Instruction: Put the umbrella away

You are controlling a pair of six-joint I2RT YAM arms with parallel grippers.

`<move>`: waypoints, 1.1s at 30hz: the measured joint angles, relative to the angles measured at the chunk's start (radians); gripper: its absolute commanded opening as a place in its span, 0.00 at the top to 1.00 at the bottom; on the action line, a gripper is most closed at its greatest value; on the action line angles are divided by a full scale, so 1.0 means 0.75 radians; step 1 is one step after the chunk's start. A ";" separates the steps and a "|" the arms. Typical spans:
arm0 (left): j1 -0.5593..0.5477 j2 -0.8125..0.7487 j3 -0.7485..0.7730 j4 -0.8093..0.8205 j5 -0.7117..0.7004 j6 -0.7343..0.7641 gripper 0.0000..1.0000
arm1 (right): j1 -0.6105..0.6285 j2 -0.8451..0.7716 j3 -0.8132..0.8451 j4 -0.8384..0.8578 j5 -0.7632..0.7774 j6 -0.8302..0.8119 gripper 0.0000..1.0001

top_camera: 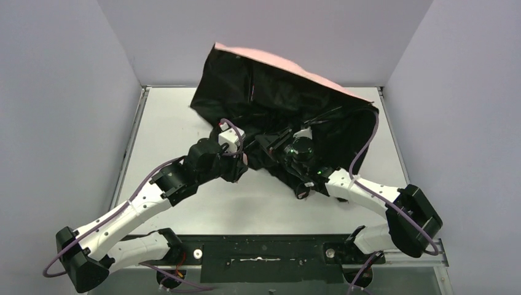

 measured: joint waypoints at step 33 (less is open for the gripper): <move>0.008 0.114 -0.074 0.123 -0.170 0.032 0.94 | 0.293 0.057 -0.034 0.089 0.107 0.048 1.00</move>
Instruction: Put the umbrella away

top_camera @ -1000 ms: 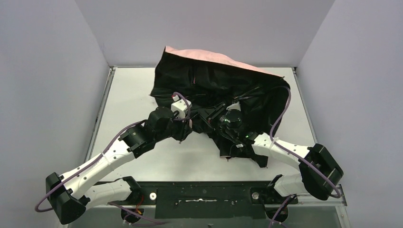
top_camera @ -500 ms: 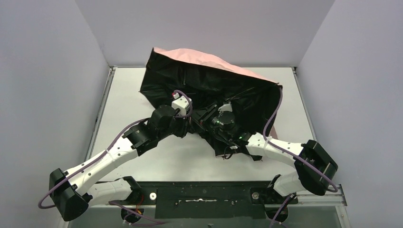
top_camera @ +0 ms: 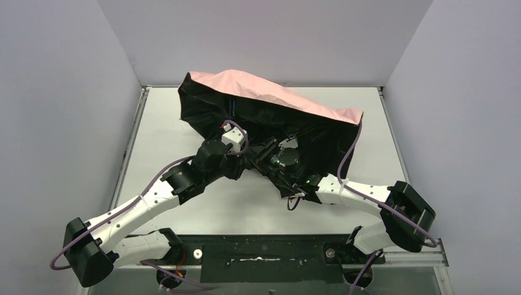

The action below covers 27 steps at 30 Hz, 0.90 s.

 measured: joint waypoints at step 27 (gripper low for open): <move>0.000 -0.088 -0.121 0.126 0.140 -0.116 0.41 | -0.002 -0.045 -0.050 -0.061 -0.105 -0.120 1.00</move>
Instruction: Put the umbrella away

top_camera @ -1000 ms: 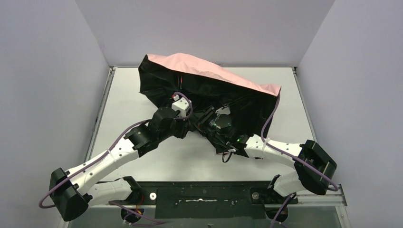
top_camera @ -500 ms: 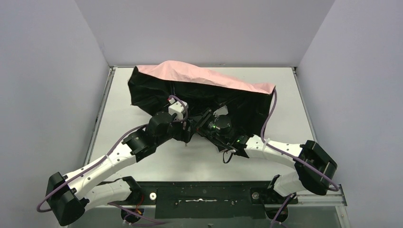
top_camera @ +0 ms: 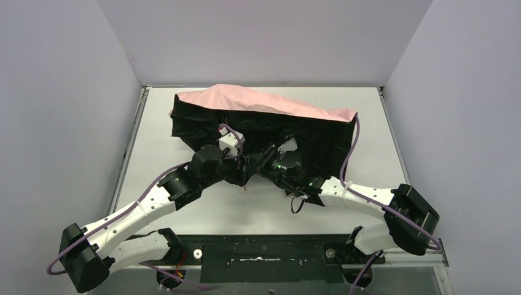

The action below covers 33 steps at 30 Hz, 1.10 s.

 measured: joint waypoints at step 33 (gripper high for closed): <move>0.000 -0.010 -0.102 -0.009 0.074 -0.114 0.40 | -0.017 -0.087 -0.111 0.007 0.036 0.002 0.97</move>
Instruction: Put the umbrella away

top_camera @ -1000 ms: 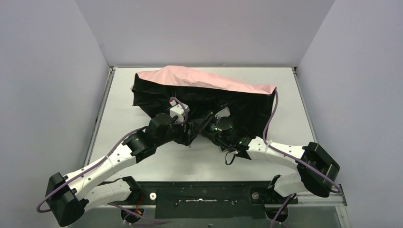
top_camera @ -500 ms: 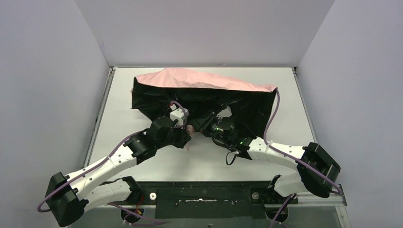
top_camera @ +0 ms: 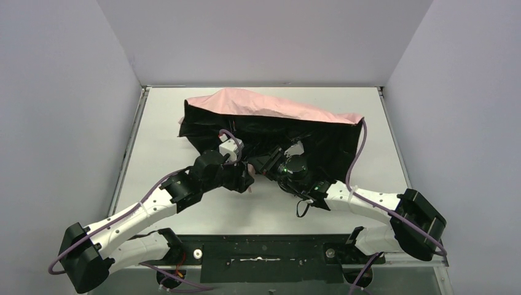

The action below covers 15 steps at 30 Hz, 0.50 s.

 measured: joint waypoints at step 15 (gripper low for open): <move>0.000 0.065 0.055 0.010 -0.019 0.018 0.52 | 0.000 0.022 -0.001 0.009 -0.019 0.000 0.97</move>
